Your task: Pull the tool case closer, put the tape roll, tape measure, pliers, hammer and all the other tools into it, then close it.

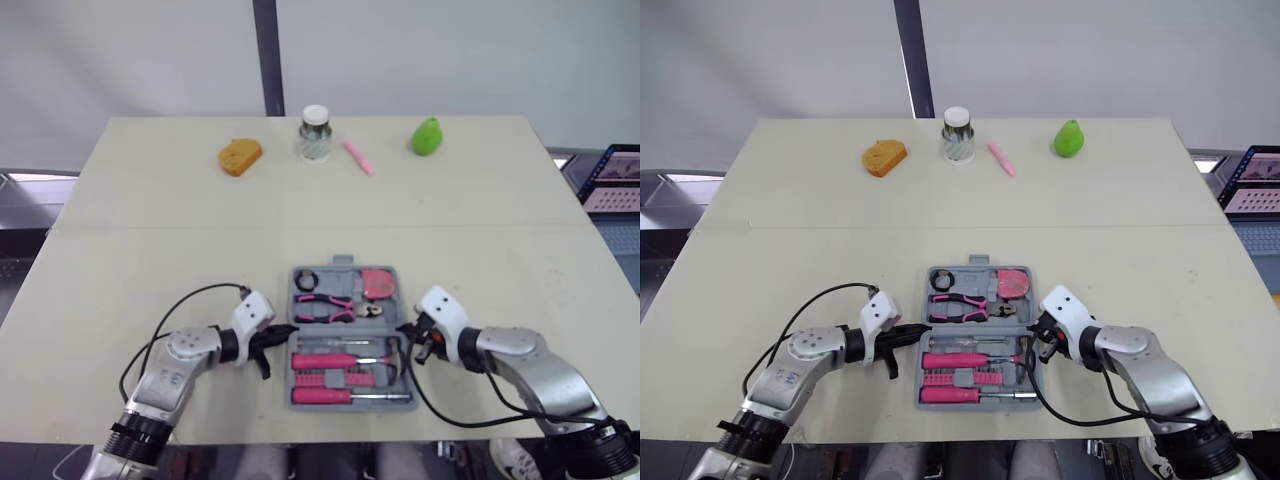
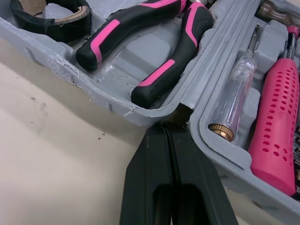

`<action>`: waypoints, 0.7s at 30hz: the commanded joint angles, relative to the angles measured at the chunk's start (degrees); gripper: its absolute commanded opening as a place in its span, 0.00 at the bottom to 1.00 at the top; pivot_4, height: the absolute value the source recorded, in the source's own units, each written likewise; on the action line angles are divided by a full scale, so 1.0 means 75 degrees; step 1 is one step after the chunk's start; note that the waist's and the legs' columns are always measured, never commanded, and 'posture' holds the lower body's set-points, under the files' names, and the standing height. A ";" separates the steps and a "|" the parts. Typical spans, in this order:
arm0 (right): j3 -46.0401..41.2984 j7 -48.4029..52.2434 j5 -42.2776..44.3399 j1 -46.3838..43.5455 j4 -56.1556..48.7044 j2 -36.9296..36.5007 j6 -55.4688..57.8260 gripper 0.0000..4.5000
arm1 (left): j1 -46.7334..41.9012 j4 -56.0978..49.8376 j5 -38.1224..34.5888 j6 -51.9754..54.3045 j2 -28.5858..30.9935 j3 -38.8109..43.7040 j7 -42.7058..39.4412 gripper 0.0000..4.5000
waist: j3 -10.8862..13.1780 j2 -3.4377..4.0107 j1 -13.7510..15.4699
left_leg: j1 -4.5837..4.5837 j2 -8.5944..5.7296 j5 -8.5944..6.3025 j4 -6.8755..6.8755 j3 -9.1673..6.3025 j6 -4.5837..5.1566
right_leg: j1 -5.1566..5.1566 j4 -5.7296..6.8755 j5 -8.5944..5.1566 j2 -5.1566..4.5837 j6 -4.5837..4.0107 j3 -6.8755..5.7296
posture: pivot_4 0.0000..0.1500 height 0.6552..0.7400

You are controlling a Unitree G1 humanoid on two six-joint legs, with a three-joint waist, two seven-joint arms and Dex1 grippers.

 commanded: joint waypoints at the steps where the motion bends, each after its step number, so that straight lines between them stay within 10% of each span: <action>1: 0.0097 0.0039 0.0097 -0.0004 -0.0296 0.0077 -0.0020 0.01 | 0.0252 -0.0217 0.0077 0.0034 0.0008 -0.0161 -0.0026 0.00 | -0.0001 0.0000 -0.0005 | 0.0000 0.0000 0.0000 0.0000 0.0001 0.0000 | 0.0000 0.0000 0.0000 0.0000 0.0000 0.0000 | 1.00 0.47; 21: 0.0226 0.0136 0.0276 0.0479 -0.1037 0.0094 0.0437 0.01 | 0.1014 -0.1294 -0.0131 0.0670 0.0141 -0.0125 -0.0048 0.00 | -0.0003 -0.0002 -0.0025 | -0.0002 0.0004 -0.0002 -0.0002 -0.0004 -0.0001 | 0.0002 -0.0001 0.0000 0.0001 0.0000 -0.0006 | 1.00 0.47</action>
